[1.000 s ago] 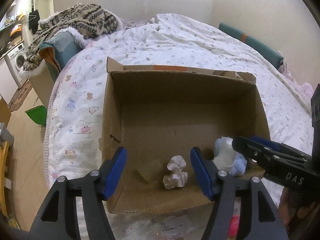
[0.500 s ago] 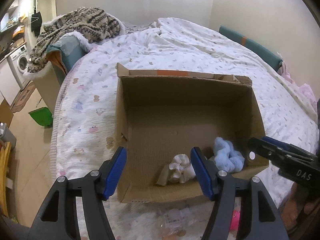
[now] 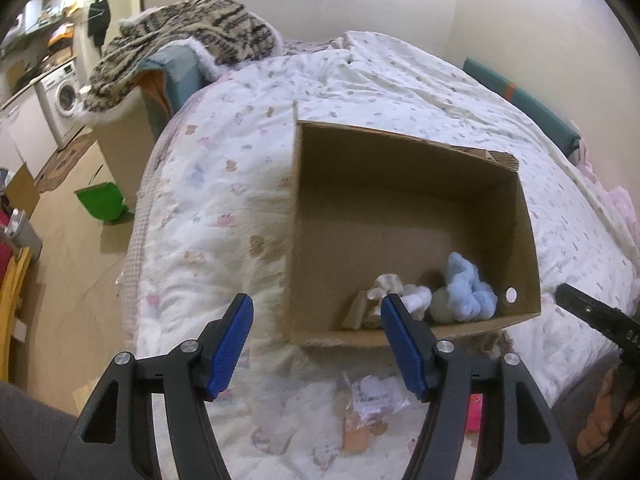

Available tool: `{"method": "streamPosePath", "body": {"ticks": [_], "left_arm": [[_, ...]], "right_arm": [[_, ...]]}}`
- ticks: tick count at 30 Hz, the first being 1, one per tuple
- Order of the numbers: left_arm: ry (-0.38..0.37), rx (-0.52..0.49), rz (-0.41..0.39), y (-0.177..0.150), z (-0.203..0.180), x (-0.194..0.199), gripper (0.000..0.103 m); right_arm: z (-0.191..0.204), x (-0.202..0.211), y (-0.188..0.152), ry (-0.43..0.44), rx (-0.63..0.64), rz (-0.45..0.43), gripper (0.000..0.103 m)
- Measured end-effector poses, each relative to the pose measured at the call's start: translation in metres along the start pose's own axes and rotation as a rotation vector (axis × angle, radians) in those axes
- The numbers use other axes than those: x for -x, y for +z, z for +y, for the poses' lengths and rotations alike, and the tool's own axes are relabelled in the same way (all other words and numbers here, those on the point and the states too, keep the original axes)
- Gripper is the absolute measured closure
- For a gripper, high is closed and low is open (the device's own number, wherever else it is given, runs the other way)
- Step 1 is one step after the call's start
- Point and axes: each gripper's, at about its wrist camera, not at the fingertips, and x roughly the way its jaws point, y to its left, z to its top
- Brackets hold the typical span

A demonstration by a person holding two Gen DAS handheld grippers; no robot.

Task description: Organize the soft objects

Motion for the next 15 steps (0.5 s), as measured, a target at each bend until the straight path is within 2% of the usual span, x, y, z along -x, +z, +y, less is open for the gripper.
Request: {"method": "streamPosePath", "body": {"ticks": [8, 15], "left_arm": [[0.001, 0.092, 0.062, -0.013, 0.026, -0.002, 0.040], [-0.018, 0.092, 0.221, -0.037, 0.022, -0.027, 0.040]], "right_arm": [[-0.022, 0.009, -0.007, -0.007, -0.065, 0.026, 0.031], [-0.033, -0.007, -0.020, 0.029, -0.111, 0.147, 0.031]]}}
